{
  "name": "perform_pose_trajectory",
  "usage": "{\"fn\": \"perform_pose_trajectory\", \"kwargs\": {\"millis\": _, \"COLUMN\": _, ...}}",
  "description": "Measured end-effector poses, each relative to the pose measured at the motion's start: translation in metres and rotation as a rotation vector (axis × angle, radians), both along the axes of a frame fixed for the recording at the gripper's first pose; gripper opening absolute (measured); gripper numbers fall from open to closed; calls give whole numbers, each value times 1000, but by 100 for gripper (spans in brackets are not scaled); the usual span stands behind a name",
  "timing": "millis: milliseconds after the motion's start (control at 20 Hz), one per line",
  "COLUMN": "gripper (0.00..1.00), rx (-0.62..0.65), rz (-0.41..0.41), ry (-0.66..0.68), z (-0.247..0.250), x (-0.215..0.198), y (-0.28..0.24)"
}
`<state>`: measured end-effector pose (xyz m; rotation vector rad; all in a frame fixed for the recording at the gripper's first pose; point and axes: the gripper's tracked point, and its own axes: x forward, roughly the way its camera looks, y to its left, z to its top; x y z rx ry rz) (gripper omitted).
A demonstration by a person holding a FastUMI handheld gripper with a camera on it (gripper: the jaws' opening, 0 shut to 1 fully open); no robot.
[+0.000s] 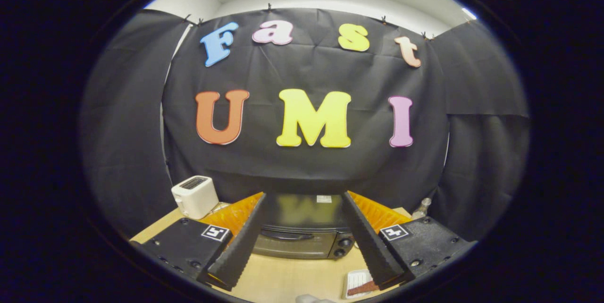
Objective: Open the toaster oven, put the food inside, and close the toaster oven door.
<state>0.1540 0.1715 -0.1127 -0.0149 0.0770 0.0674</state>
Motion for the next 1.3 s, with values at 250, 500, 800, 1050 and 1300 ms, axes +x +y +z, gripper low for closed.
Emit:
{"fn": "perform_pose_trajectory", "kwargs": {"millis": 250, "gripper": 100, "rx": 4, "rz": -10, "ry": 91, "z": -62, "x": 60, "y": 30}}
{"fn": "perform_pose_trajectory", "kwargs": {"millis": 500, "gripper": 100, "rx": 36, "rz": -29, "ry": 168, "z": -109, "x": 99, "y": 38}}
{"fn": "perform_pose_trajectory", "kwargs": {"millis": 800, "gripper": 100, "rx": 35, "rz": -45, "ry": 245, "z": -144, "x": 110, "y": 30}}
{"fn": "perform_pose_trajectory", "kwargs": {"millis": 1050, "gripper": 100, "rx": 36, "rz": -39, "ry": 241, "z": -145, "x": 112, "y": 30}}
{"fn": "perform_pose_trajectory", "kwargs": {"millis": 1300, "gripper": 100, "rx": 36, "rz": -21, "ry": 246, "z": -147, "x": 106, "y": 29}}
